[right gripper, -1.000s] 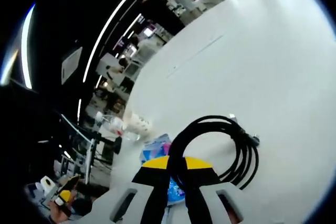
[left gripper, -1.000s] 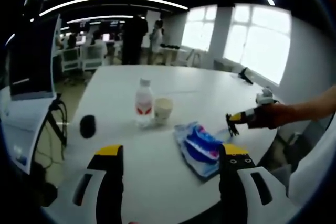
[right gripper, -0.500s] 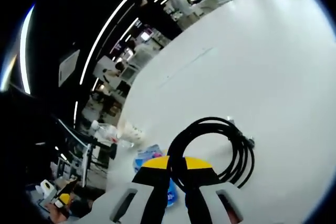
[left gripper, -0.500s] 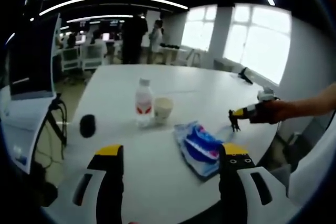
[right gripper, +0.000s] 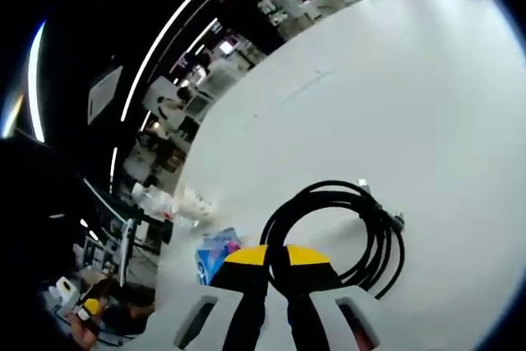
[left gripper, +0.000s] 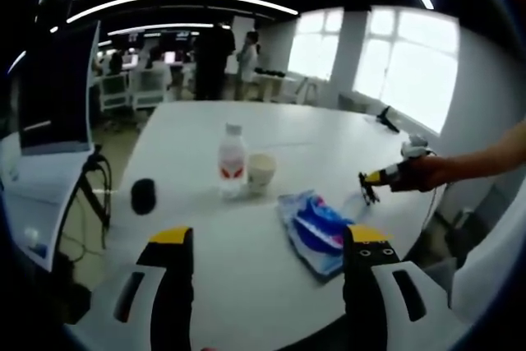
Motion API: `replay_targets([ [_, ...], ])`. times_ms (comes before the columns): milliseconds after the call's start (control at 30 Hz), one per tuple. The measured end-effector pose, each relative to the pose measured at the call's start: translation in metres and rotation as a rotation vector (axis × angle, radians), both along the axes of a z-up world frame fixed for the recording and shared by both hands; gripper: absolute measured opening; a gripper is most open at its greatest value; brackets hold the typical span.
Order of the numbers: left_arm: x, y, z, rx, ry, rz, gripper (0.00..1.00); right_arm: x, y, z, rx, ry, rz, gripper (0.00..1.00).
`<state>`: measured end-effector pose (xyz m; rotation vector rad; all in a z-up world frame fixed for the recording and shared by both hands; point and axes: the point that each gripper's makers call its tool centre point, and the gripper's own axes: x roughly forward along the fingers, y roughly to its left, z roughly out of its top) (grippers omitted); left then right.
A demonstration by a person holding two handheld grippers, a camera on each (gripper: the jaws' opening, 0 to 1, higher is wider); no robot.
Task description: Arrange the tabletop items into an orderly group along one side of the table until the central work area is clear of visible clutter.
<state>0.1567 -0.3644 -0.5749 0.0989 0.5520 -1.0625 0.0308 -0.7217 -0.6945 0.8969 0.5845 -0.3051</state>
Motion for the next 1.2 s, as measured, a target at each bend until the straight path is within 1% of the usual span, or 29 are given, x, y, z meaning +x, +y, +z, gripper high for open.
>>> replay_targets([
  [133, 0.005, 0.004, -0.003, 0.005, 0.002, 0.004, 0.74, 0.004, 0.004, -0.005, -0.005, 0.017, 0.018, 0.03],
  [233, 0.006, 0.004, -0.003, 0.008, 0.003, 0.009, 0.74, 0.008, 0.008, -0.013, -0.019, 0.049, 0.054, 0.03],
  [433, 0.006, 0.006, -0.005, 0.014, 0.009, 0.013, 0.74, 0.017, 0.011, -0.026, -0.025, 0.095, 0.082, 0.03],
  [600, 0.008, 0.008, -0.007, 0.022, 0.015, 0.021, 0.74, 0.019, 0.01, -0.038, -0.036, 0.14, 0.101, 0.03],
  [733, 0.008, 0.009, -0.007, 0.012, 0.029, 0.038, 0.74, 0.022, 0.007, -0.044, -0.001, 0.132, 0.056, 0.03],
  [833, 0.007, 0.008, -0.007, 0.017, 0.028, 0.042, 0.74, 0.021, 0.01, -0.047, -0.013, 0.156, 0.065, 0.03],
  [867, 0.006, 0.005, -0.006, 0.016, 0.028, 0.042, 0.74, 0.02, 0.011, -0.05, -0.027, 0.173, 0.077, 0.03],
  [933, 0.006, 0.002, -0.004, 0.014, 0.028, 0.044, 0.74, 0.017, 0.012, -0.053, -0.033, 0.187, 0.083, 0.03],
  [1067, 0.007, 0.004, -0.003, 0.015, 0.029, 0.048, 0.74, 0.013, 0.01, -0.058, -0.042, 0.203, 0.086, 0.03],
  [1200, 0.007, 0.004, -0.003, 0.018, 0.028, 0.047, 0.74, 0.005, 0.007, -0.057, -0.048, 0.209, 0.062, 0.03],
])
